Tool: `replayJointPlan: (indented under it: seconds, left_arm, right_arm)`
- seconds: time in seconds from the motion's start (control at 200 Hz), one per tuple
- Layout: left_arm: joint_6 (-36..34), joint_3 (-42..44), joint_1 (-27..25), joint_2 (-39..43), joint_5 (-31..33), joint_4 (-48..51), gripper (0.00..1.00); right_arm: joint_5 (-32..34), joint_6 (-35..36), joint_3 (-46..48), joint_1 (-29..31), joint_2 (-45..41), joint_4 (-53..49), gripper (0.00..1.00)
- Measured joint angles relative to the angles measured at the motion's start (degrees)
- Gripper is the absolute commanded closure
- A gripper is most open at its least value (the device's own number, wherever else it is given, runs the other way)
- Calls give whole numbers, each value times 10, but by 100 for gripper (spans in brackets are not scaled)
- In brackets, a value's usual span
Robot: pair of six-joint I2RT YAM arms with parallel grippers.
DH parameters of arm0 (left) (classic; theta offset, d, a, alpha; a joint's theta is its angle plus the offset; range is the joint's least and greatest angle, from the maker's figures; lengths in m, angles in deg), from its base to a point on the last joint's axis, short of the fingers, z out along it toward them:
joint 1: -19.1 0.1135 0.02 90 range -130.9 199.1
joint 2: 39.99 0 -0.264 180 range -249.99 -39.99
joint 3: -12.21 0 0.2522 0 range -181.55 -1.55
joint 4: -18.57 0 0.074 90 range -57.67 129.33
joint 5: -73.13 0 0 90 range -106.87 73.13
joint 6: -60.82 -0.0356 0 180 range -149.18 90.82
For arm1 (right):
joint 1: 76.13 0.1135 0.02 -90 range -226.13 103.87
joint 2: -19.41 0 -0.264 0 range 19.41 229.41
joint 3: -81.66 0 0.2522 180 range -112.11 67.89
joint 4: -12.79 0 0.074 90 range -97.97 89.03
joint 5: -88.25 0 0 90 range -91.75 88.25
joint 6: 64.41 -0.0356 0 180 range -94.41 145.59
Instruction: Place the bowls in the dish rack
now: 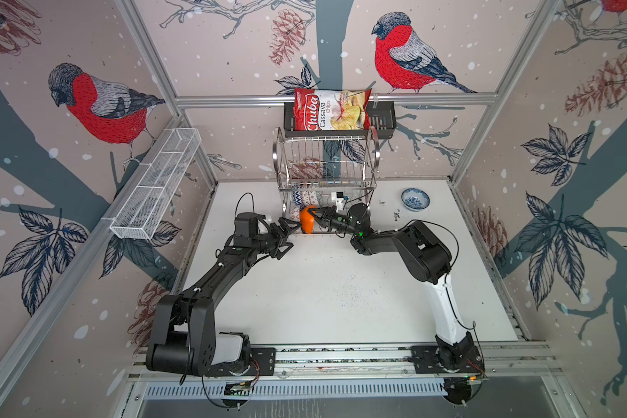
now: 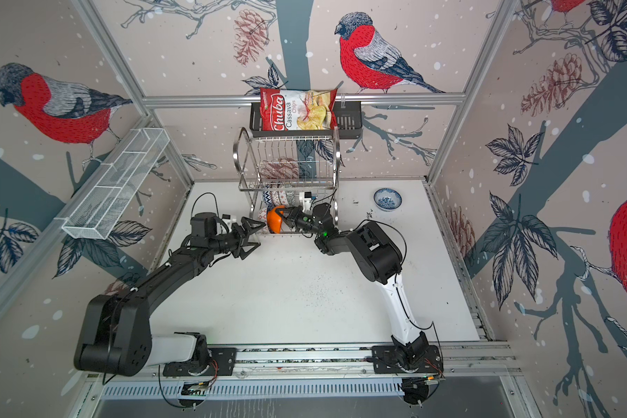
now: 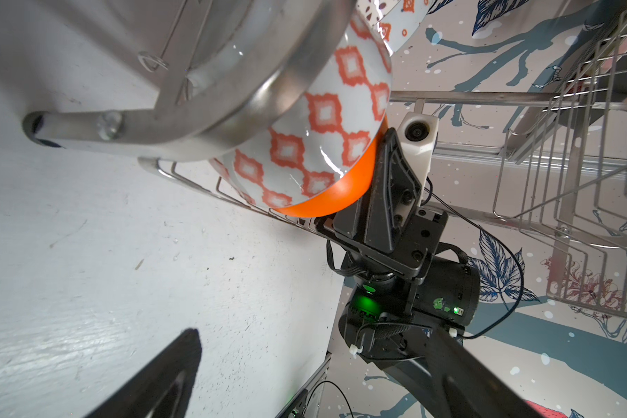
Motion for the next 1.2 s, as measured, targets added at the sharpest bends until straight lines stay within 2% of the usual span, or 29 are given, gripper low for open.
replayJointPlan:
  seconds: [0.835,1.201]
  left_arm:
    - [0,0,0,-6,9,1,3]
    - [0,0,0,-1,9,2,3]
  right_arm:
    - [-2,122,-24,8,-33,-137,98]
    - [18,182,-36,16,-50,-209,98]
